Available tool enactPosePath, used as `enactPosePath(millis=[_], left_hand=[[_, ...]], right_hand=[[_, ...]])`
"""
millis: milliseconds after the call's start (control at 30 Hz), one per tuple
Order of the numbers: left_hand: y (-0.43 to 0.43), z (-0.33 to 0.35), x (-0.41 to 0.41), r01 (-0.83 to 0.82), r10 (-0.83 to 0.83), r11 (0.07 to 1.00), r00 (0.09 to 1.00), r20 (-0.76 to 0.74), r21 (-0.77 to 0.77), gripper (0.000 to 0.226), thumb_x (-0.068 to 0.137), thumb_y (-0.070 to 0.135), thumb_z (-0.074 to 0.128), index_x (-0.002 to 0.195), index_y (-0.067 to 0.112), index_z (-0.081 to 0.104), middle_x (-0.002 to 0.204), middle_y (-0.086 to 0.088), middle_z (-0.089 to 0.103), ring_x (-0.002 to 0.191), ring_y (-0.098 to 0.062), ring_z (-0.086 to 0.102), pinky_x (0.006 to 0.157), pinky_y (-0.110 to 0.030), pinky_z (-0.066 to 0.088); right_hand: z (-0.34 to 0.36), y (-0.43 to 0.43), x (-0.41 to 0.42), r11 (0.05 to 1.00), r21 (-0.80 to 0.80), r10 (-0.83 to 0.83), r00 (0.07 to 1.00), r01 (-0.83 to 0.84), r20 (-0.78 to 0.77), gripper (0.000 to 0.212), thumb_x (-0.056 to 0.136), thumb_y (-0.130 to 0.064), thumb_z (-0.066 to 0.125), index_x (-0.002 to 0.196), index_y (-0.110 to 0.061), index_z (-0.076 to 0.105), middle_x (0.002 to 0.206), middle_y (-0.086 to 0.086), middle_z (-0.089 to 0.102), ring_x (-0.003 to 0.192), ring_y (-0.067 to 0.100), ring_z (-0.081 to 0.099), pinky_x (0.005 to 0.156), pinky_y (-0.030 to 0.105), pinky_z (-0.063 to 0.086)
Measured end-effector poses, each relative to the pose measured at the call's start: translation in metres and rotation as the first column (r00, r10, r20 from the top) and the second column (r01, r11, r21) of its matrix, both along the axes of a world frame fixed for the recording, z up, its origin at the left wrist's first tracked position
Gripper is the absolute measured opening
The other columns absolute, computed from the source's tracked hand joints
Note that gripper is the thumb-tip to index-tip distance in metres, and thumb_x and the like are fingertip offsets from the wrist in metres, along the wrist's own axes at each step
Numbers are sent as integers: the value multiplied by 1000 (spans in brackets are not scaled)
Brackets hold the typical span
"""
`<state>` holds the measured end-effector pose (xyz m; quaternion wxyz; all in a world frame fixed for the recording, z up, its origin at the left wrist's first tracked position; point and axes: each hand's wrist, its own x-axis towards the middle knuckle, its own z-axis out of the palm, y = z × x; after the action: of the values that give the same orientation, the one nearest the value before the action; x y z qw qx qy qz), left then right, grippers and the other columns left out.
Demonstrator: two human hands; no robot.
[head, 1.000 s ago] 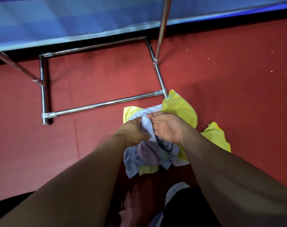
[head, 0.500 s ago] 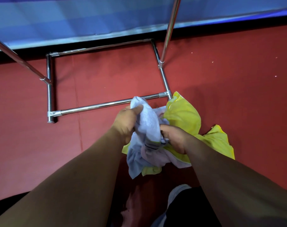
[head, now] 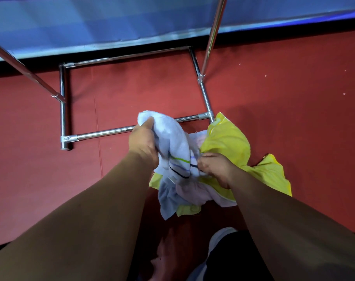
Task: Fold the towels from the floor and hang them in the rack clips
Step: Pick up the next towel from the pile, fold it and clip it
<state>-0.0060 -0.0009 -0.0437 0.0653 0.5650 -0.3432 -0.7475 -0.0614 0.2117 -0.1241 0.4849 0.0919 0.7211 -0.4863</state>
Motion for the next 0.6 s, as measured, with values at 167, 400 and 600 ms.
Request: enactPosePath(millis=[167, 400, 600], left_hand=[[-3, -10, 8, 89, -78, 991, 991, 111, -100, 6, 97, 10, 66, 99, 11, 71, 86, -10, 72, 79, -26, 70, 76, -33, 60], [5, 6, 5, 263, -245, 950, 962, -119, 168, 19, 102, 8, 54, 112, 11, 70, 92, -9, 69, 76, -21, 67, 53, -27, 56], [-3, 25, 10, 231, -151, 933, 948, -282, 278, 23, 99, 1, 50, 98, 5, 72, 90, -14, 74, 85, -27, 72, 83, -37, 64]], right_hand=[[10, -3, -8, 981, -49, -171, 959, 187, 225, 13, 104, -13, 61, 91, -12, 60, 77, 6, 61, 69, 28, 75, 72, 38, 63], [7, -29, 8, 986, -164, 23, 985, 6, 172, 14, 97, -7, 72, 92, -18, 77, 90, 13, 69, 77, 21, 65, 62, 28, 48], [4, -40, 10, 1000, 10, 13, 999, -13, -34, 28, 87, -10, 78, 115, -10, 75, 110, 16, 80, 100, 30, 77, 90, 46, 61]])
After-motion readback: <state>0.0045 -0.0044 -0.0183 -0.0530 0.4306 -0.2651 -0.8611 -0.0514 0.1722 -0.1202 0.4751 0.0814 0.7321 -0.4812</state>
